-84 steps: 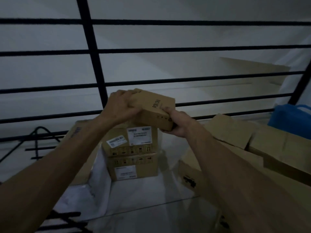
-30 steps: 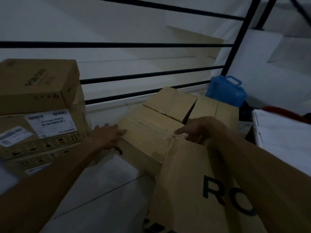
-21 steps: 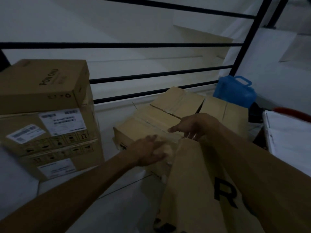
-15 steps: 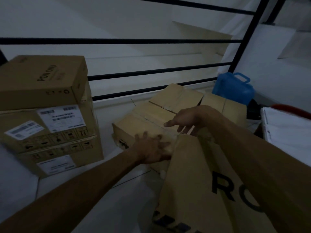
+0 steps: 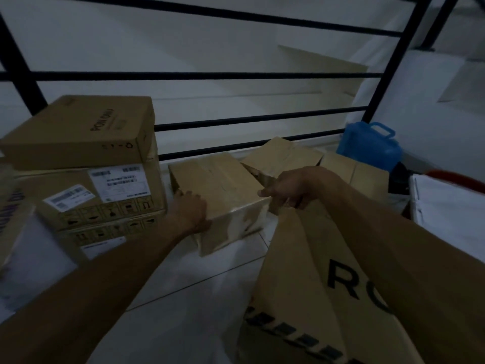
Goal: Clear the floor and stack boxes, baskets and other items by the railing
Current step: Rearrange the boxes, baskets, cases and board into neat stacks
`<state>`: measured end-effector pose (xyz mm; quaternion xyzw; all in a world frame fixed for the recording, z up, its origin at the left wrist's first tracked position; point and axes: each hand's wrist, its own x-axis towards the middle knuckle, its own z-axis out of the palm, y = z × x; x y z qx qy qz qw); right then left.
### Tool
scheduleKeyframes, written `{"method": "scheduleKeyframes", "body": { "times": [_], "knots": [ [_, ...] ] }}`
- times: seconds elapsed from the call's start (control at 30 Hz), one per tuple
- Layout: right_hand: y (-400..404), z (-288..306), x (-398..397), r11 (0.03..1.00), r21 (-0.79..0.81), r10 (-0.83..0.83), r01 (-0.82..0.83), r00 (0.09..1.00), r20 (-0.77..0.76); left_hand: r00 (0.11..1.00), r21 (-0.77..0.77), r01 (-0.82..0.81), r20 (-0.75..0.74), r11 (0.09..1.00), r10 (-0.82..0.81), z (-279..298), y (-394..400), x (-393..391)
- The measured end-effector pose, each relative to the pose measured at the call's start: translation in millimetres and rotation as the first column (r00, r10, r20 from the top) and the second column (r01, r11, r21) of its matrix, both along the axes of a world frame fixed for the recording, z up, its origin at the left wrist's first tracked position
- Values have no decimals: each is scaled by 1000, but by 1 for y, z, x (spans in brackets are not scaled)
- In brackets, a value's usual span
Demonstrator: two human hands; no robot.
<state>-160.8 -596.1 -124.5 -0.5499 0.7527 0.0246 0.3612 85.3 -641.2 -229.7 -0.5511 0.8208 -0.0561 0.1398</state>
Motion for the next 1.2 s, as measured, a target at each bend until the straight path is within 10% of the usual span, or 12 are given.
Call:
{"method": "scheduleKeyframes", "body": {
  "times": [1.2],
  "knots": [
    [-119, -108, 136, 948, 23, 304, -316, 886, -350, 981, -46, -31, -193, 998, 21, -45, -50, 28]
  ]
}}
